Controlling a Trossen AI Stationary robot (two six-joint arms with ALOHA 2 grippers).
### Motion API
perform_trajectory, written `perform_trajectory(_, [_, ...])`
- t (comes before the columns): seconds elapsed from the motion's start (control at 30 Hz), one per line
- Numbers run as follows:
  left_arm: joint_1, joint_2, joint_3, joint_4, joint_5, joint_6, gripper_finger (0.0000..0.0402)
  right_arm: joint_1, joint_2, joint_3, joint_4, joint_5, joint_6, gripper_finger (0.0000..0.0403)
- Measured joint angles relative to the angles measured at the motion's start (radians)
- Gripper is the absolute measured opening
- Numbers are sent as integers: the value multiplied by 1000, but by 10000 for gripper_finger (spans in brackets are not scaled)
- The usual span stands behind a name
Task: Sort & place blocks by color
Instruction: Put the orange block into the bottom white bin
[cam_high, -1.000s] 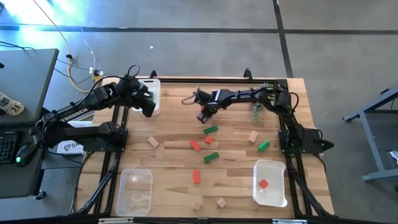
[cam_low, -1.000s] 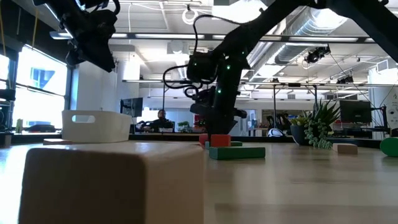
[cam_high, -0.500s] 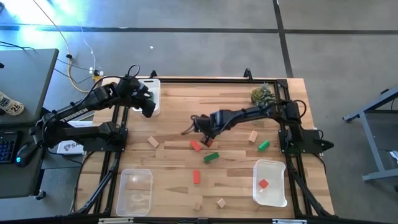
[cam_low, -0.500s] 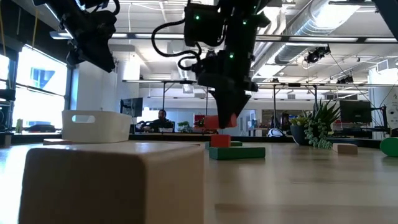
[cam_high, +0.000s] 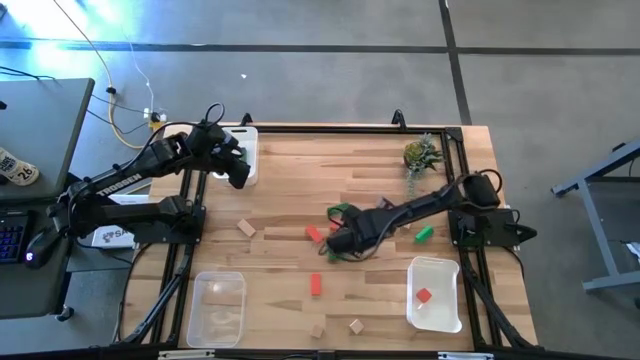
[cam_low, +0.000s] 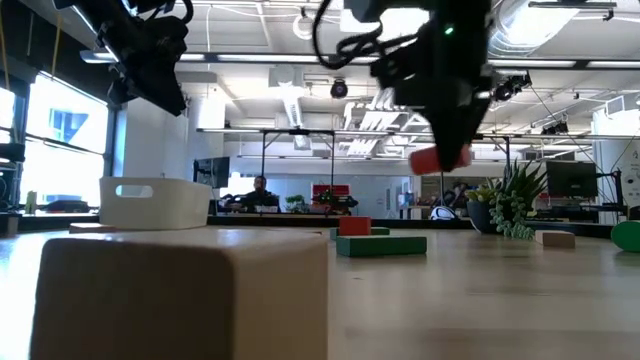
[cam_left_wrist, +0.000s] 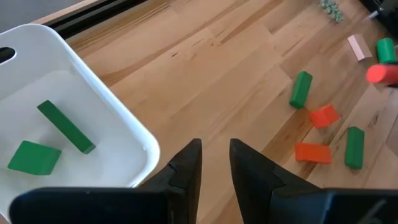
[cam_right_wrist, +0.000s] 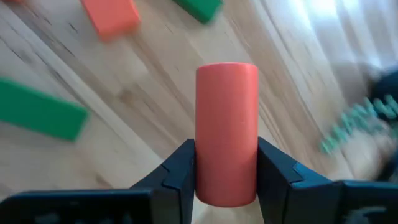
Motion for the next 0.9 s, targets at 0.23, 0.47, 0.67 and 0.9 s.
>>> perform_trajectory(0.23, [0,0,0,0,0,0,72,115,-37,0,-190,-12,263,102])
perform_trajectory(0.47, [-1,0,0,-1,0,0,72,236,-71,0,-242,-59,480,101])
perform_trajectory(0.67, [-2,0,0,-1,0,0,72,335,-78,0,-243,-104,654,102])
perform_trajectory(0.9, [-2,0,0,-1,0,0,72,451,-78,-8,-239,-148,862,102])
